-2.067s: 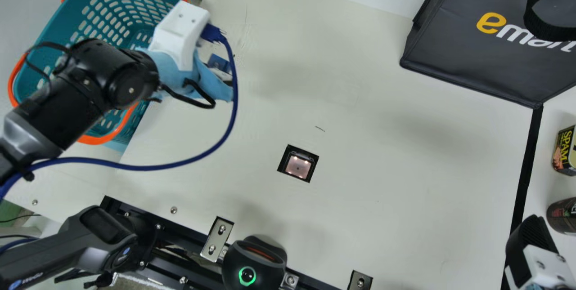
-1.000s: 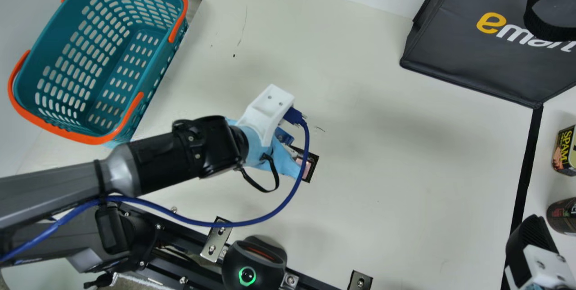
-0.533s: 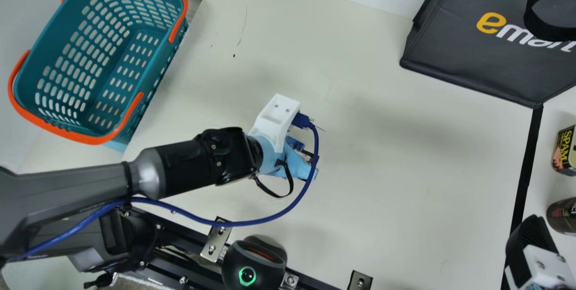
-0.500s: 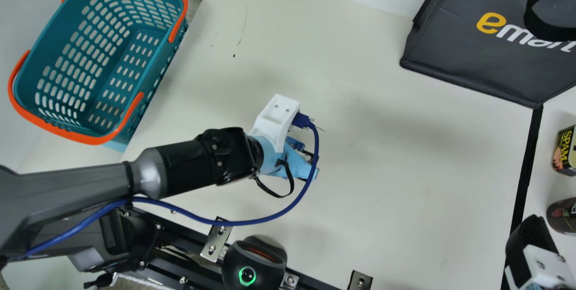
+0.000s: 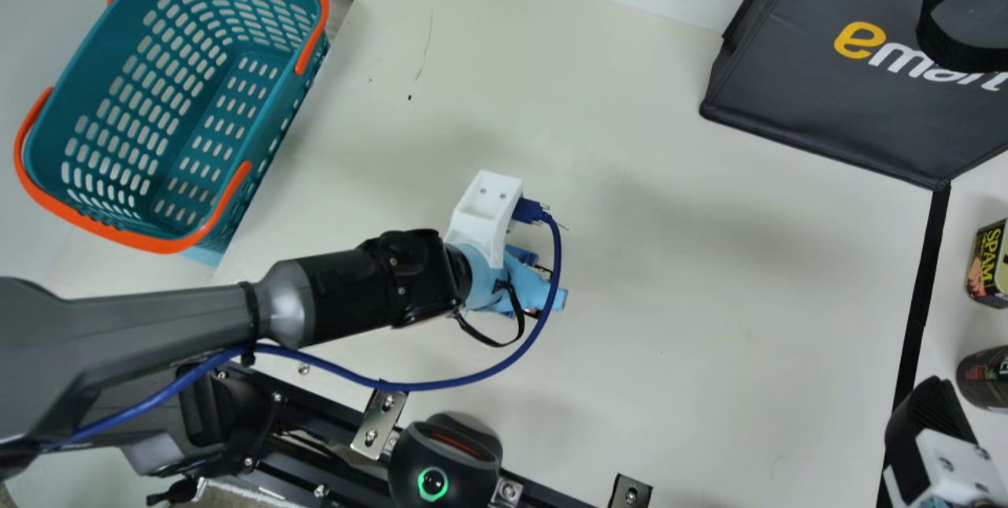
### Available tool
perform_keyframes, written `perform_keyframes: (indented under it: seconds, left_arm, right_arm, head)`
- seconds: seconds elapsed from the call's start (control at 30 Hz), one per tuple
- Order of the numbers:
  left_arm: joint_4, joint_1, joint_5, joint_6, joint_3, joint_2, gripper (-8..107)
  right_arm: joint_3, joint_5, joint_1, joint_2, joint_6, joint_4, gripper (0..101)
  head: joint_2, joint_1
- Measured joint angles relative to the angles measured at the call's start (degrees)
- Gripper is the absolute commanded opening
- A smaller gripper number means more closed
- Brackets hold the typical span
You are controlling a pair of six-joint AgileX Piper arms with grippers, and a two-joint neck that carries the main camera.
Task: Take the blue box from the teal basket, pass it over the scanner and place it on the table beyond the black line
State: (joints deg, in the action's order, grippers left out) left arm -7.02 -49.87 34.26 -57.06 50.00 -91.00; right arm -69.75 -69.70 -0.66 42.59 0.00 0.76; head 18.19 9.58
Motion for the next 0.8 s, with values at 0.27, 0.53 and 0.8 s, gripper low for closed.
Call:
perform_keyframes:
  seconds: [0.27,0.53,0.8]
  left_arm:
    - [-0.77,-1.08,0.2,-2.2,1.19,-0.91,-8]
    - [-2.66,-3.9,1.89,-4.66,4.95,-2.98,-8]
    - [-5.67,-7.92,3.33,-7.79,10.0,-6.38,-8]
  right_arm:
    - [0.0,0.05,0.0,0.0,0.0,0.0,95]
    - [0.0,0.05,0.0,0.0,0.0,0.0,95]
    - [0.0,0.05,0.0,0.0,0.0,0.0,95]
  head:
    - [0.09,0.0]
    - [0.0,0.0]
    - [0.0,0.0]
